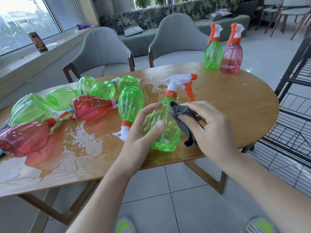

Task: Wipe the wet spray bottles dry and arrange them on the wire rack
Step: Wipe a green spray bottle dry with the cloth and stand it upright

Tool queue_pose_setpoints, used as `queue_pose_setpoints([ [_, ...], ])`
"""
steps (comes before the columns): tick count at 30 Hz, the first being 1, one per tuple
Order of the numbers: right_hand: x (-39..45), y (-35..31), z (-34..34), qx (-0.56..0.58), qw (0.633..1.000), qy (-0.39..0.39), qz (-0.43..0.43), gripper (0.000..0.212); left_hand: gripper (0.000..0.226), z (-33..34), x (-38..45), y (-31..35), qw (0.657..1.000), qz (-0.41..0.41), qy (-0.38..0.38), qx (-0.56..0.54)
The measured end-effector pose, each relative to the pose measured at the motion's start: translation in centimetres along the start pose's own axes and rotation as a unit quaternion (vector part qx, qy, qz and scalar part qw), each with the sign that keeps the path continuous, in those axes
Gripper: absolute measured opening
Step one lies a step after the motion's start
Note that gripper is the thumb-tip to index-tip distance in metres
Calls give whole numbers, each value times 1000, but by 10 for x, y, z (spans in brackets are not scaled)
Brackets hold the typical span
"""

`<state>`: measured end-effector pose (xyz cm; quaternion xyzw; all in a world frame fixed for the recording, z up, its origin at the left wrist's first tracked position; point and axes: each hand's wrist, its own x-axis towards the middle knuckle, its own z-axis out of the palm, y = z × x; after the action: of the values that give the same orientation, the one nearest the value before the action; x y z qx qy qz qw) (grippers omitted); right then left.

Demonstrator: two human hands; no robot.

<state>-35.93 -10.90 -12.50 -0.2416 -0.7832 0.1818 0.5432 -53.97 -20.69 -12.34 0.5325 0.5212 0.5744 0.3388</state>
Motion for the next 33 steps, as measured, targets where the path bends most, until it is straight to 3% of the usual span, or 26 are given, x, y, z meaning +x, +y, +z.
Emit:
queue_pose_setpoints([
  [9, -29, -3, 4, -3, 986, -111, -122, 24, 37, 3, 3, 3, 998, -27, 59, 20],
  [14, -25, -1, 3, -43, 976, -123, -173, 25, 39, 3, 4, 2, 997, -25, 67, 22],
  [18, -12, 3, 1, -75, 980, -77, -170, 29, 52, -1, 2, -1, 999, -17, 40, 3],
  [24, 8, 5, 7, -126, 986, 60, -89, 28, 36, -2, -2, 4, 999, 13, 11, 28],
  [28, 4, 3, 13, -142, 985, 67, -66, 27, 37, -1, -2, 5, 996, 37, 22, 82],
  [33, -13, -1, 11, -86, 992, 17, -94, 25, 38, -5, 2, 4, 991, 54, 44, 116],
])
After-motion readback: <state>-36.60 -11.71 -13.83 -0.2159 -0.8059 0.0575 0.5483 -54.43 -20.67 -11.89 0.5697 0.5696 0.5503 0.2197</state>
